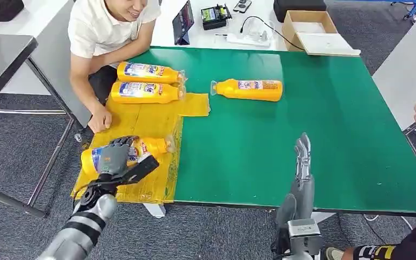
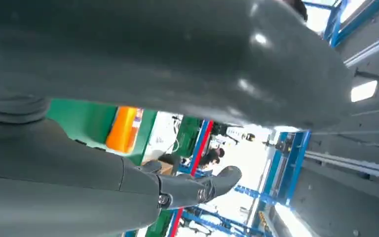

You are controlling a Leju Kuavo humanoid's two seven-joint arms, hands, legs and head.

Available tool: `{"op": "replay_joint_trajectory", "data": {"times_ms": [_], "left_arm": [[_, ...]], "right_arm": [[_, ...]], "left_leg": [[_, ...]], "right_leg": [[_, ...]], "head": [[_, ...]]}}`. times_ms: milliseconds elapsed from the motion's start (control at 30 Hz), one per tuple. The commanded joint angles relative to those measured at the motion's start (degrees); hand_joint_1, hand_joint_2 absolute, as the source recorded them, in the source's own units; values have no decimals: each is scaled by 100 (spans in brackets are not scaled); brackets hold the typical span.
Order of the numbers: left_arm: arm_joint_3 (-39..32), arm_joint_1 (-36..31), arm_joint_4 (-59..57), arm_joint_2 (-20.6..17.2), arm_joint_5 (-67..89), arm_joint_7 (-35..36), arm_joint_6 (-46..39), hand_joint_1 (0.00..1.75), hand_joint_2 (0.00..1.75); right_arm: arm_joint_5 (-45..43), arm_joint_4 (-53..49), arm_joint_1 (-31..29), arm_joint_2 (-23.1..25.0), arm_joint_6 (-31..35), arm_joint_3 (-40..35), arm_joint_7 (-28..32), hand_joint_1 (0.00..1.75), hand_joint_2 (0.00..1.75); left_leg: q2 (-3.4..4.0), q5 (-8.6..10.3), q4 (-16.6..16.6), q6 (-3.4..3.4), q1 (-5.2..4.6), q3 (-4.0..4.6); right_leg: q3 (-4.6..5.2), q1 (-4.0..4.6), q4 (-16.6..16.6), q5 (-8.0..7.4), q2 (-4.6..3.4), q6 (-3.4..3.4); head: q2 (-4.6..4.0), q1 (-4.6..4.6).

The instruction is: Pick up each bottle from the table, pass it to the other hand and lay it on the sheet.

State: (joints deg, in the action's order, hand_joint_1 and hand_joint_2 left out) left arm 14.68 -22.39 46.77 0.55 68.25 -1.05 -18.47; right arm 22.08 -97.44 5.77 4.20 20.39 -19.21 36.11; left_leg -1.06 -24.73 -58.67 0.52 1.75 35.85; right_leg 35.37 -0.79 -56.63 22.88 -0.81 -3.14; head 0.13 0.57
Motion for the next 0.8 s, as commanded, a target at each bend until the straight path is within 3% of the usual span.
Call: {"op": "replay_joint_trajectory", "data": {"times_ms": [33, 67, 100, 200, 400, 433, 667, 700, 800], "left_arm": [[601, -1036, -2437, 20, 112, -183, 413, 175, 175], [595, -1026, -2441, 25, 96, -209, 441, 150, 175], [595, -1026, -2441, 25, 96, -209, 441, 99, 175], [478, -1105, -2475, 14, -125, -278, 902, 0, 175], [-103, -1124, -2207, 70, -1053, -835, 1474, 0, 175], [-409, -1068, -2029, 103, -1629, -1109, 2003, 0, 175], [173, -1047, -1552, -54, -1609, -1088, 1945, 0, 175], [207, -1047, -1539, -61, -1603, -1064, 1932, 0, 0], [166, -975, -1316, -94, -2012, -1246, 2047, 0, 0]], "right_arm": [[-167, 1008, -270, 26, 3, 224, 60, 0, 0], [-172, 1048, -265, 28, -6, 227, 71, 0, 0], [-172, 1048, -265, 28, -6, 227, 71, 0, 0], [-208, 1195, -247, 87, -15, 274, 89, 0, 0], [-235, 1457, -295, 148, -12, 352, 141, 0, 0], [-231, 1560, -359, 157, -44, 330, 187, 0, 0], [-215, 1663, -467, 199, 26, 309, 312, 0, 0], [-212, 1643, -459, 199, 30, 312, 312, 0, 0], [-272, 1701, -520, 223, 11, 372, 287, 0, 0]], "left_leg": [[7, -4, 18, -15, -6, -41], [8, -4, 15, -11, -3, -34], [6, -3, 13, -10, -5, -31], [5, -4, 21, -14, -7, -51], [8, -4, 19, -14, -6, -64], [4, -3, 15, -9, -6, -63], [12, -2, 18, -17, -10, -74], [1, 0, 14, -14, -6, -66], [7, -1, 15, -14, -7, -65]], "right_leg": [[-42, -1, 17, 5, 7, 8], [-37, 1, 15, 3, 4, 7], [-34, -1, 11, 3, 5, 5], [-55, -1, 19, 3, 14, 12], [-66, 0, 16, 8, 8, 2], [-63, -1, 12, 9, 9, -1], [-74, -4, 12, 9, 5, 2], [-71, -1, 10, 10, 13, 0], [-67, -1, 10, 10, 7, 0]], "head": [[0, -2], [0, 0], [0, 0], [0, 0], [0, 0], [0, 0], [0, 0], [0, -2], [0, 0]]}}
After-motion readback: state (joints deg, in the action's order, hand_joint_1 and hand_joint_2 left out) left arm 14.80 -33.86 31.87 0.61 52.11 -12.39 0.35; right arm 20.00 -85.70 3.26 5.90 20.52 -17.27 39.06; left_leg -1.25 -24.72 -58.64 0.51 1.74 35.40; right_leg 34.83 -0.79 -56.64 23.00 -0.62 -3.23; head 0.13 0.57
